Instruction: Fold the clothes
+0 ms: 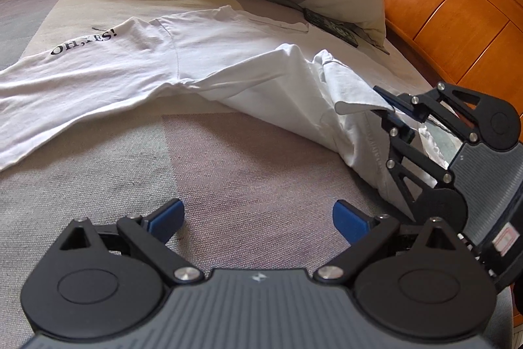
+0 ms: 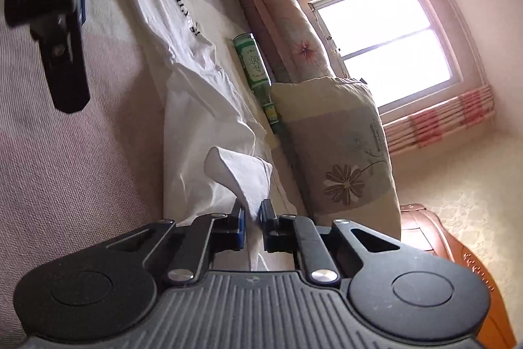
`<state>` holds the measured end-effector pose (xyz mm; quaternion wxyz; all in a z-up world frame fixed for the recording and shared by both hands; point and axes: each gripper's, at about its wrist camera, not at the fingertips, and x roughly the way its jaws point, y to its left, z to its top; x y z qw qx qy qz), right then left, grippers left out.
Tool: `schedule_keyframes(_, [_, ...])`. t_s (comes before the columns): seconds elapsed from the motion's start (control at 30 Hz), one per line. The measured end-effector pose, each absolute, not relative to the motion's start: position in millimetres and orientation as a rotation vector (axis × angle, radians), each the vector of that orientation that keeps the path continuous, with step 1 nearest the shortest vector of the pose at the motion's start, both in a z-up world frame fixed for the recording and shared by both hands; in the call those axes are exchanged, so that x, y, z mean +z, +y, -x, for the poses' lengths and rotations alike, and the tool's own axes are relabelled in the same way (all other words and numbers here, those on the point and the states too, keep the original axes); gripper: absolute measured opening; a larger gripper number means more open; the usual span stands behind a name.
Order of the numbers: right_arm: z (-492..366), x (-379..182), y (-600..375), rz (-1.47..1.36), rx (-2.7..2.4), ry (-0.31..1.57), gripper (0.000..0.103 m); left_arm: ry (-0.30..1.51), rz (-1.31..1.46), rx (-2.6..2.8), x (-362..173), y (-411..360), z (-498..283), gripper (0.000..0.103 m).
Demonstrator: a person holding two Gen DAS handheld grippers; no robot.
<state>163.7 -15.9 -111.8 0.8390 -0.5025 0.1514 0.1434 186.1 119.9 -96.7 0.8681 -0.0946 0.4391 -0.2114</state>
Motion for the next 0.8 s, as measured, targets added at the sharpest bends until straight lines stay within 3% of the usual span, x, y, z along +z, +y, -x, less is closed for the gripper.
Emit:
schedule_keyframes(0.3, [-138,-47,-30,0.516,0.573,0.553,0.006,0.868,0.233,-0.331,-74,157,-159,0.097])
schedule_keyframes(0.8, [-48,-59,2,0.331,0.931,0.812,0.006,0.821,0.283,-0.315,-48,187,-110,0.097])
